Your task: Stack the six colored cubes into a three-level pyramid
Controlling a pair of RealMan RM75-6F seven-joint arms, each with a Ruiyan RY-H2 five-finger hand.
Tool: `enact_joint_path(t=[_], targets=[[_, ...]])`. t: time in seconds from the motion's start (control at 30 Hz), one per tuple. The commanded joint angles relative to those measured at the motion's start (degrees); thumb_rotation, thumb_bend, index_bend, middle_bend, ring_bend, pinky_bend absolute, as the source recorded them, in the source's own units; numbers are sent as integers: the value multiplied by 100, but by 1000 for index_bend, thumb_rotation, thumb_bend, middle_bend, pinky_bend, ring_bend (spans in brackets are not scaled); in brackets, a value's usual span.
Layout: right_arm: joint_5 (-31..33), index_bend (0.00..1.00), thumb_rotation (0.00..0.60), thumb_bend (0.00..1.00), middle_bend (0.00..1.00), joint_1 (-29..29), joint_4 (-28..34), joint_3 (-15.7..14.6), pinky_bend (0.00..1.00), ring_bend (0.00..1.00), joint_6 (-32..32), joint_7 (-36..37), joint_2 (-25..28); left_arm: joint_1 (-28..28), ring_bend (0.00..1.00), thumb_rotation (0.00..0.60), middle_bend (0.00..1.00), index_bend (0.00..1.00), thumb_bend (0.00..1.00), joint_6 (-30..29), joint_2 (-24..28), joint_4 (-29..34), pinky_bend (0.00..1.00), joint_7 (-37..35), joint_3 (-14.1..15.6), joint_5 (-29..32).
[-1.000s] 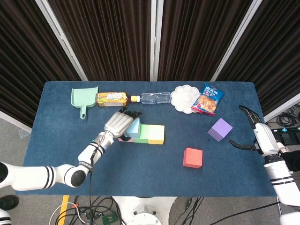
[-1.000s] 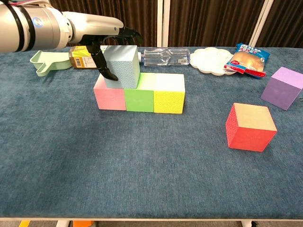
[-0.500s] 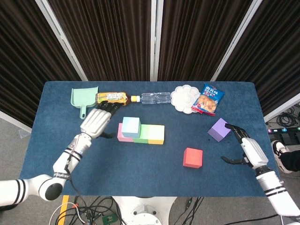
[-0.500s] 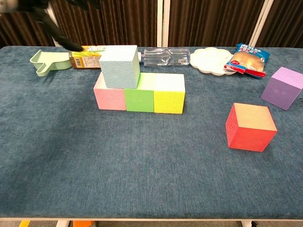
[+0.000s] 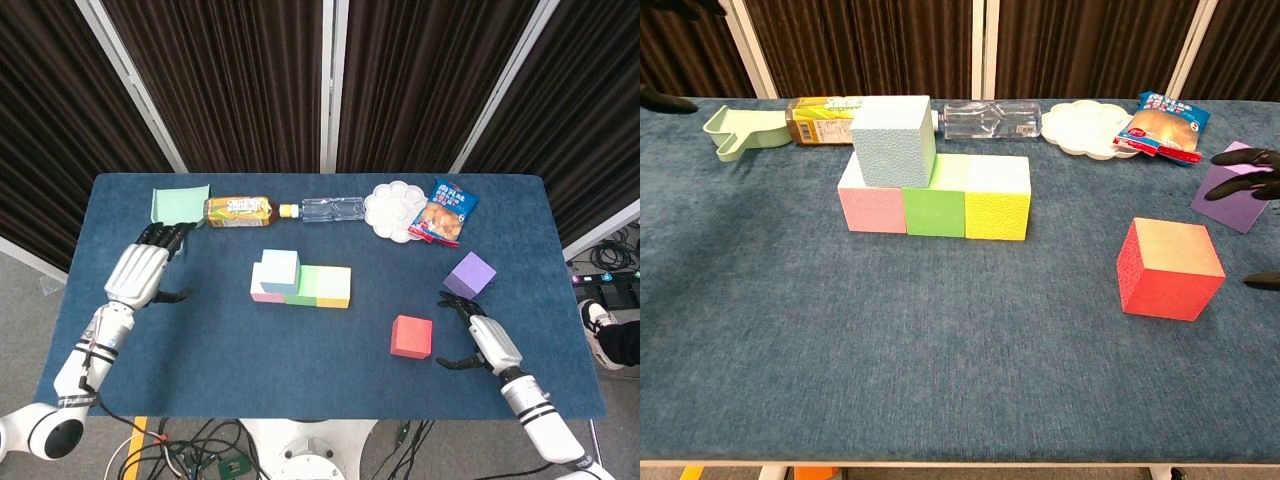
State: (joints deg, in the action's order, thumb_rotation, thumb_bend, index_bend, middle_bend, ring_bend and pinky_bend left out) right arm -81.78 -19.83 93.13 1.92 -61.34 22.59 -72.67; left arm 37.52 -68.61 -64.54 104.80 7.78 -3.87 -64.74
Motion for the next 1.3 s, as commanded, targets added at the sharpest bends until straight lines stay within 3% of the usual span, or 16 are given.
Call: enact_joint_path(t=[0.03,0.47,0.87,1.07,1.3], targets=[[58,0,600,49,176,1,-225,52,0,0,-81,-115,-307,-102,113,600,87,65,157,56,66,-73,85,-182,-5,-74],[-466,0,600,49,182,-219,-794,-57,0,0,-59,14,-733,-295,113,600,87,65,157,294,235,-14,85,-490,-134,-344],[-737,0,600,159,395,-271,-1150,-106,0,0,-318,-56,-873,-442,113,600,87,65,157,384,305,7,85,-701,-239,-477],[-895,0,600,166,409,-469,-674,110,0,0,-470,248,-404,-569,113,600,87,64,157,300,379,-5,85,-804,-307,-501],[-572,0,600,166,400,-1118,156,679,0,0,161,435,362,-757,113,600,87,65,157,48,293,-235,85,-724,-341,-564]])
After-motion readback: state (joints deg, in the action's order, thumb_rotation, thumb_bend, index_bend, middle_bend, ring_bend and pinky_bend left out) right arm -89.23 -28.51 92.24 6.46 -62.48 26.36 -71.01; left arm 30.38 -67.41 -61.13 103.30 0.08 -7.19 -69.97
